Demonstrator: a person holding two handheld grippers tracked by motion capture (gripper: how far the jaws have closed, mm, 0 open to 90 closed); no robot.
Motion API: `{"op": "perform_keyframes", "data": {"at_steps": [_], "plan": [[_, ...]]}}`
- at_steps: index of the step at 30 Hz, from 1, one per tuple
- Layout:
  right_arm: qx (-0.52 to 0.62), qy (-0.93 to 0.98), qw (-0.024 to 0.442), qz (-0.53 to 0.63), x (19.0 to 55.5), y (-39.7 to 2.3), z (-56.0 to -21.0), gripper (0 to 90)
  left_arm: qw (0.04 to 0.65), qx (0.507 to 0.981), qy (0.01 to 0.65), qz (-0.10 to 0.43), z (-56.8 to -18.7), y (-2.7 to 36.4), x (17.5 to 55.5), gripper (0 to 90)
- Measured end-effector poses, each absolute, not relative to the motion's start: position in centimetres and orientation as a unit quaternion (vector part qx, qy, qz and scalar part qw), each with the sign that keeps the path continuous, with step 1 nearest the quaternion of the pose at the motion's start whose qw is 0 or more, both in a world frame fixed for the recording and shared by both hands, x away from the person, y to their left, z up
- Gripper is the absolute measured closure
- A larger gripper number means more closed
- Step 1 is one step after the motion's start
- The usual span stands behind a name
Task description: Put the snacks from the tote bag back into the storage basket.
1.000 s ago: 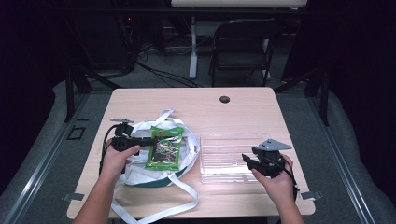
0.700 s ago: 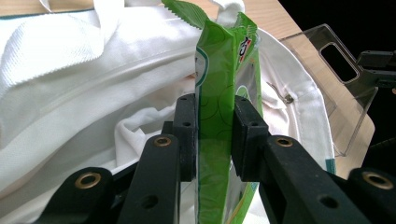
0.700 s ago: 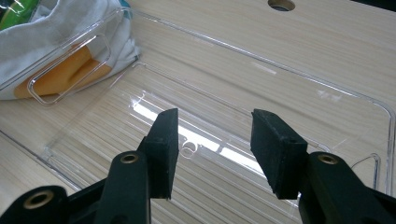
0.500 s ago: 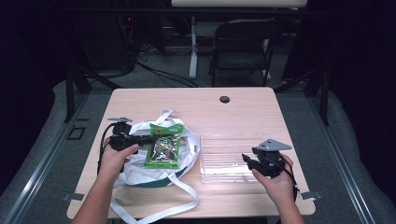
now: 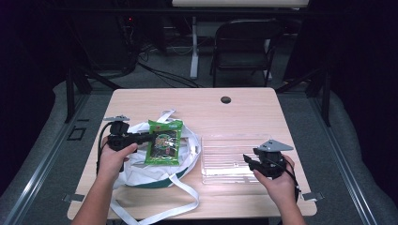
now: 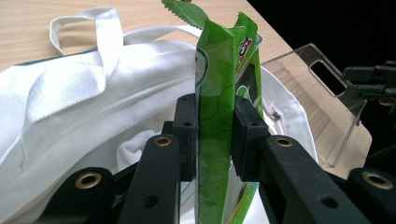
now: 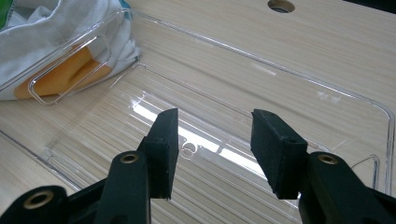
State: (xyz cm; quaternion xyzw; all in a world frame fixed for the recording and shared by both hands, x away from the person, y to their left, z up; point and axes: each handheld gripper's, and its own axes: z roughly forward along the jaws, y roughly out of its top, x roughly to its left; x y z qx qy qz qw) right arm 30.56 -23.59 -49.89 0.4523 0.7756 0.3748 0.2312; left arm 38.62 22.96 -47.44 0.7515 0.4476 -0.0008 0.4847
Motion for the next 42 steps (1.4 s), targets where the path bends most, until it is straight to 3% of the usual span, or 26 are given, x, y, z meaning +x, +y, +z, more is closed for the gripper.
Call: {"op": "perform_keyframes", "data": {"at_steps": [42], "plan": [[0.426, 0.786, 0.243, 0.375, 30.3, -23.2, -49.4, 53.2, 0.544, 0.740, 0.390, 0.060, -44.3, 21.8, 36.4, 74.5]]}}
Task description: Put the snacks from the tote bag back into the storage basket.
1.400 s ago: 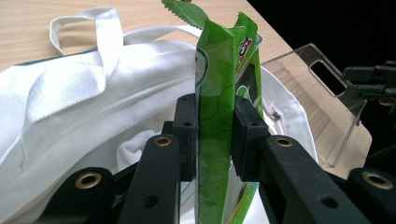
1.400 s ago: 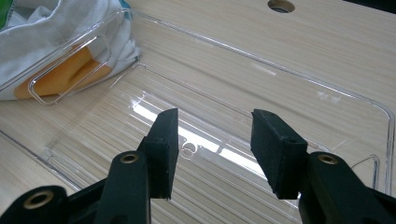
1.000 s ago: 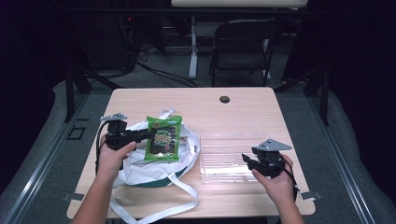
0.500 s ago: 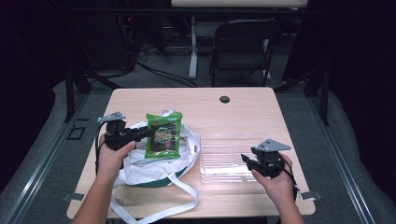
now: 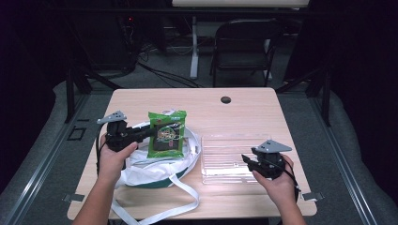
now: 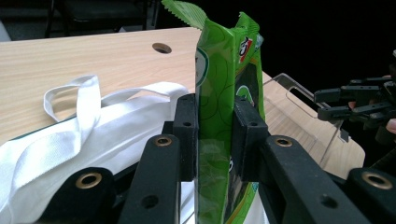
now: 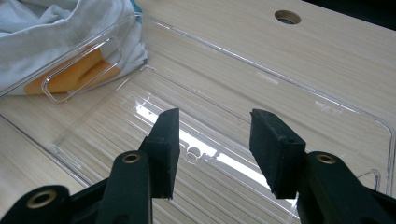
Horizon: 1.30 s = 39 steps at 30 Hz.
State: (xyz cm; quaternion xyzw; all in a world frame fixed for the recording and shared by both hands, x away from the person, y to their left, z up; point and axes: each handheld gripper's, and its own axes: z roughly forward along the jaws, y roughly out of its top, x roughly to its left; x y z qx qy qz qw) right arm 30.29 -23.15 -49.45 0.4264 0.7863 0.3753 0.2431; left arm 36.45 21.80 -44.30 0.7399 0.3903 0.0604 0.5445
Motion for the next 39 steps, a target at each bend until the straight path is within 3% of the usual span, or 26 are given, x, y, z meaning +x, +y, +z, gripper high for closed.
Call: {"op": "perform_keyframes", "data": {"at_steps": [25, 39], "plan": [[0.385, 0.814, 0.241, 0.362, 30.6, -21.4, -47.2, 56.0, 0.558, 0.745, 0.361, 0.063, -43.7, 19.7, 35.4, 74.6], [0.342, 0.844, 0.199, 0.361, 31.8, -20.4, -44.5, 56.8, 0.555, 0.752, 0.349, 0.060, -43.8, 18.5, 35.1, 74.6]]}}
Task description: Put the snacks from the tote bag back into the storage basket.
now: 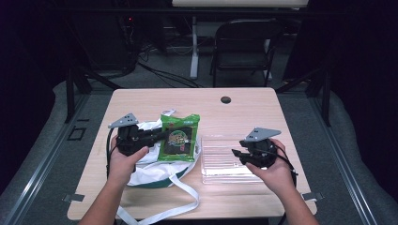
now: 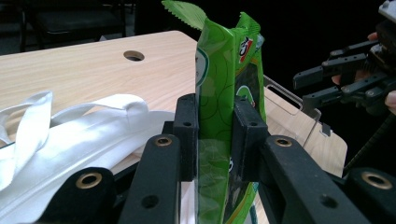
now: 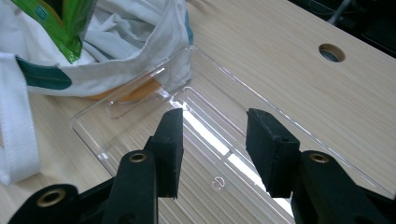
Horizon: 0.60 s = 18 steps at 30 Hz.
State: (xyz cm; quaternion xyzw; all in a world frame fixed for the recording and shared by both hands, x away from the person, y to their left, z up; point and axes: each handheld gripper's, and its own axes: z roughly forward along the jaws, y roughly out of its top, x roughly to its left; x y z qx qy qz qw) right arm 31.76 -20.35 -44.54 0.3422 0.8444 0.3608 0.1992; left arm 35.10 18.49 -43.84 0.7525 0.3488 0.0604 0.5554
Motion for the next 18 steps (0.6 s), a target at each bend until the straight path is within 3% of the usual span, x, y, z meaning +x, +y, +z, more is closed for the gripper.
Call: {"op": "perform_keyframes", "data": {"at_steps": [18], "plan": [[0.263, 0.886, 0.160, 0.346, 33.1, -18.6, -41.2, 56.8, 0.554, 0.757, 0.341, 0.057, -43.9, 17.9, 34.9, 74.7]]}}
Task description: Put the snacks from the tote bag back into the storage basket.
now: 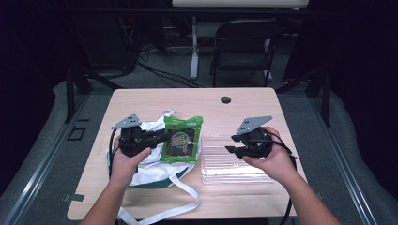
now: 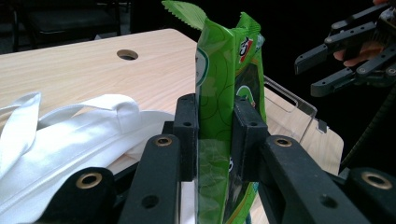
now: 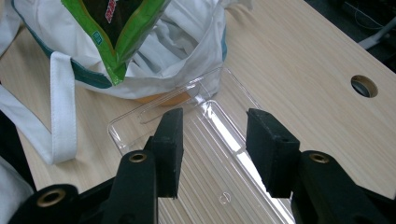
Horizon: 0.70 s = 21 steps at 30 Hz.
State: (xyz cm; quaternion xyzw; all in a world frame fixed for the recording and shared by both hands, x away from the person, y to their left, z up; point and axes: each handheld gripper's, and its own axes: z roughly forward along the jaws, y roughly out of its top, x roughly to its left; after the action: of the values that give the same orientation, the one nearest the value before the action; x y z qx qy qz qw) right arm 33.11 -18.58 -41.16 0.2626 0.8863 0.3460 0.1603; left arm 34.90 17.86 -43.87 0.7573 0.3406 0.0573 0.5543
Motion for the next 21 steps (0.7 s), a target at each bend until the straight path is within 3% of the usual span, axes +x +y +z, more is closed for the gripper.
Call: {"op": "perform_keyframes", "data": {"at_steps": [21], "plan": [[0.187, 0.922, 0.165, 0.298, 34.4, -15.7, -38.0, 54.9, 0.559, 0.756, 0.336, 0.053, -43.8, 17.7, 34.8, 74.7]]}}
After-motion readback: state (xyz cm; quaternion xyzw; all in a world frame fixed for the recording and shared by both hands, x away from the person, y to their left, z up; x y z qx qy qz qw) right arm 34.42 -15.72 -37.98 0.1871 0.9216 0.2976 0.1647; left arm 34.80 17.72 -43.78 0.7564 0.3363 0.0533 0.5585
